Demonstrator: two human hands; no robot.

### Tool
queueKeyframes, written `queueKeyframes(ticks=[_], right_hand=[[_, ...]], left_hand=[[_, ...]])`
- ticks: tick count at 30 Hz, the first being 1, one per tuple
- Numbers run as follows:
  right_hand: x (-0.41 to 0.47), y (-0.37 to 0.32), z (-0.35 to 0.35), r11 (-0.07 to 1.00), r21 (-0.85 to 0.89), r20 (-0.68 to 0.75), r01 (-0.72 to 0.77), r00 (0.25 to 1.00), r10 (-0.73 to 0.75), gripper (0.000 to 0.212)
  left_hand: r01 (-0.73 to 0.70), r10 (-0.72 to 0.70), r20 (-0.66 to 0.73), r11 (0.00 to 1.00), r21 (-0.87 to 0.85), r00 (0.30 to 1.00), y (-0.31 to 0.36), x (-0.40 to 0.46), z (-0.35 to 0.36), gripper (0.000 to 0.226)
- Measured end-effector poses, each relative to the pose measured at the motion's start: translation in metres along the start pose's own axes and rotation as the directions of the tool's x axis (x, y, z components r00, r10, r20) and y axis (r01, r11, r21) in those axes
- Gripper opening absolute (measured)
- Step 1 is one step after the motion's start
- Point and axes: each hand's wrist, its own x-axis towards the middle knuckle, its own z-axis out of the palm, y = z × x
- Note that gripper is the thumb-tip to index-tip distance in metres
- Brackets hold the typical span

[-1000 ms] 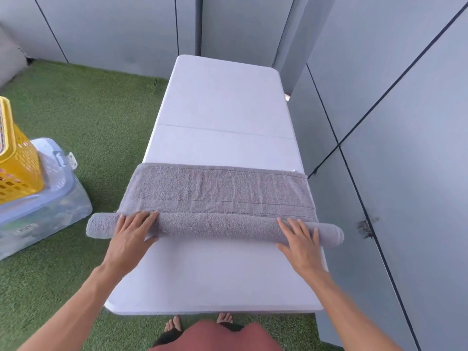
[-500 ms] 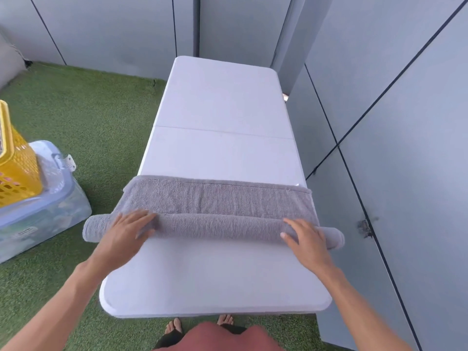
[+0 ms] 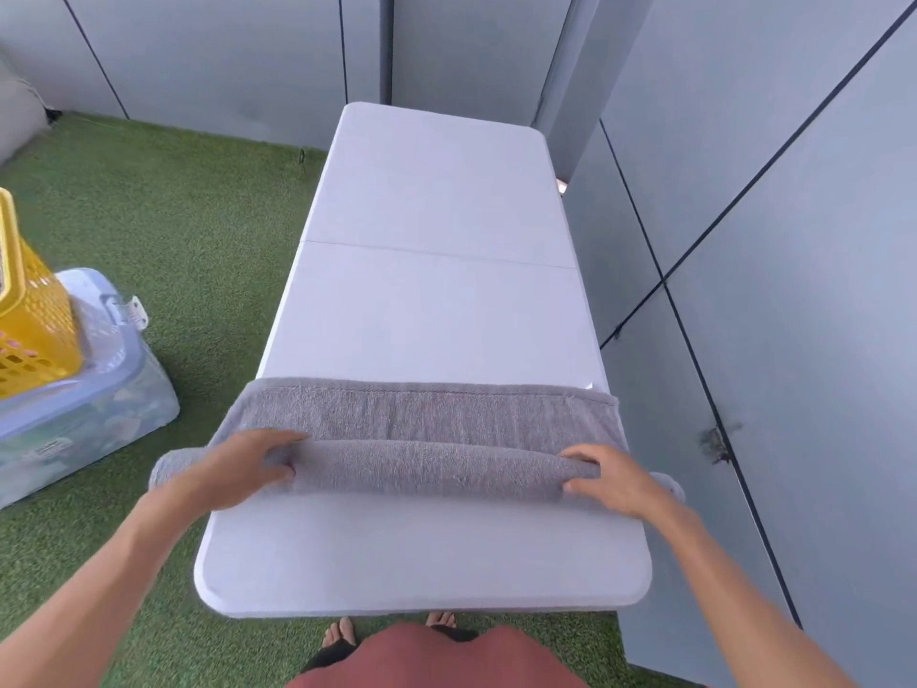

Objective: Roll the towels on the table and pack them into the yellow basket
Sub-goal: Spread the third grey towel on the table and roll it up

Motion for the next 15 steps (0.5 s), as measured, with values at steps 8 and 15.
queueKeyframes(ticks=[8, 15], right_hand=[[-0.008, -0.011, 0.042, 0.906, -0.423, -0.273, -0.012, 0.955, -0.115, 0.072], [-0.002, 0.000, 0.021, 0.927, -0.374, -0.106, 0.030, 0.992, -0.074, 0.048]], left_hand=[[-0.110, 0.197, -0.301, 0.952, 0.285, 0.933, -0.006, -0.011, 0.040, 0.077], [-0.019, 0.062, -0.183, 0.973, 0.229, 0.981, 0.005, -0.009, 0.021, 0.053]])
